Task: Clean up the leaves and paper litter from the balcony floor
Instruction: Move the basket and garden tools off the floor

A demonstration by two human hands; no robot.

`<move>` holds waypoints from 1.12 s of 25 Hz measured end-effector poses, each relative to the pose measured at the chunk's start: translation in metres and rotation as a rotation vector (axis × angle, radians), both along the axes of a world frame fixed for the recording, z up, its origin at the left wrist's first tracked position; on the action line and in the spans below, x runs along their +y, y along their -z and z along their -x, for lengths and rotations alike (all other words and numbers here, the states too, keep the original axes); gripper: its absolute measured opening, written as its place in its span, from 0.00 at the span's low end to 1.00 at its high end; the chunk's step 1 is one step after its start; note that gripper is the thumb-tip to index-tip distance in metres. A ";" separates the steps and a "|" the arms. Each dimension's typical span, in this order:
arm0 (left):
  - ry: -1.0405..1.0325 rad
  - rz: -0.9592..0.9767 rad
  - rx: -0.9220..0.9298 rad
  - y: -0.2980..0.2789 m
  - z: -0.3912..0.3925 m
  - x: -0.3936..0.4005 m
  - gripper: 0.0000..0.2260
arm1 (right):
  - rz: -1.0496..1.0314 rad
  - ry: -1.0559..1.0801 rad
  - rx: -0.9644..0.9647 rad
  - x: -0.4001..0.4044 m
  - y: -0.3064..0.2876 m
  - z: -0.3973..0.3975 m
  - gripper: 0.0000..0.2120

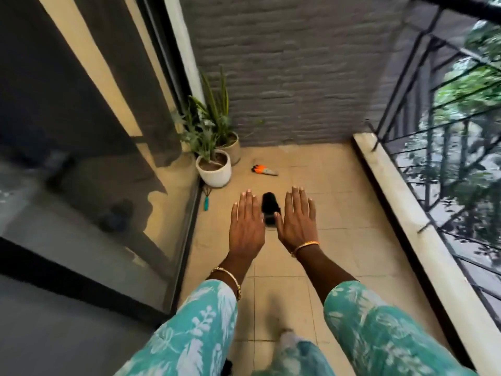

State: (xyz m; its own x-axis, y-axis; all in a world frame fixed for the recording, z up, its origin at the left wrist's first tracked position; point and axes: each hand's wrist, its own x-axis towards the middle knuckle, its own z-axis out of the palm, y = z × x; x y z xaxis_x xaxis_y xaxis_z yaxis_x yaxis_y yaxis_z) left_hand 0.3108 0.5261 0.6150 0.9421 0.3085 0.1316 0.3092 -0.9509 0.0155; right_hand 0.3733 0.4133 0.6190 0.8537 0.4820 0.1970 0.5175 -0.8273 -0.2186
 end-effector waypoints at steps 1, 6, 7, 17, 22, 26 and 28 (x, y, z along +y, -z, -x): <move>-0.026 0.010 0.010 0.006 -0.008 0.015 0.30 | 0.001 -0.022 0.006 0.017 0.005 -0.012 0.30; -0.160 0.074 0.063 0.037 -0.071 0.099 0.31 | 0.069 -0.088 0.096 0.096 0.034 -0.096 0.30; -0.211 0.086 0.070 0.042 -0.084 0.117 0.30 | 0.094 -0.113 0.118 0.111 0.038 -0.116 0.30; -0.378 0.150 0.230 0.097 -0.192 0.274 0.30 | 0.134 -0.246 0.250 0.273 0.092 -0.248 0.27; -0.363 0.237 0.332 0.137 -0.245 0.366 0.32 | 0.187 -0.214 0.293 0.377 0.139 -0.291 0.25; -0.375 0.346 0.380 0.185 -0.278 0.441 0.32 | 0.118 -0.198 0.382 0.453 0.194 -0.325 0.18; -0.424 0.413 0.410 0.233 -0.292 0.472 0.32 | 0.039 -0.167 0.524 0.490 0.243 -0.343 0.16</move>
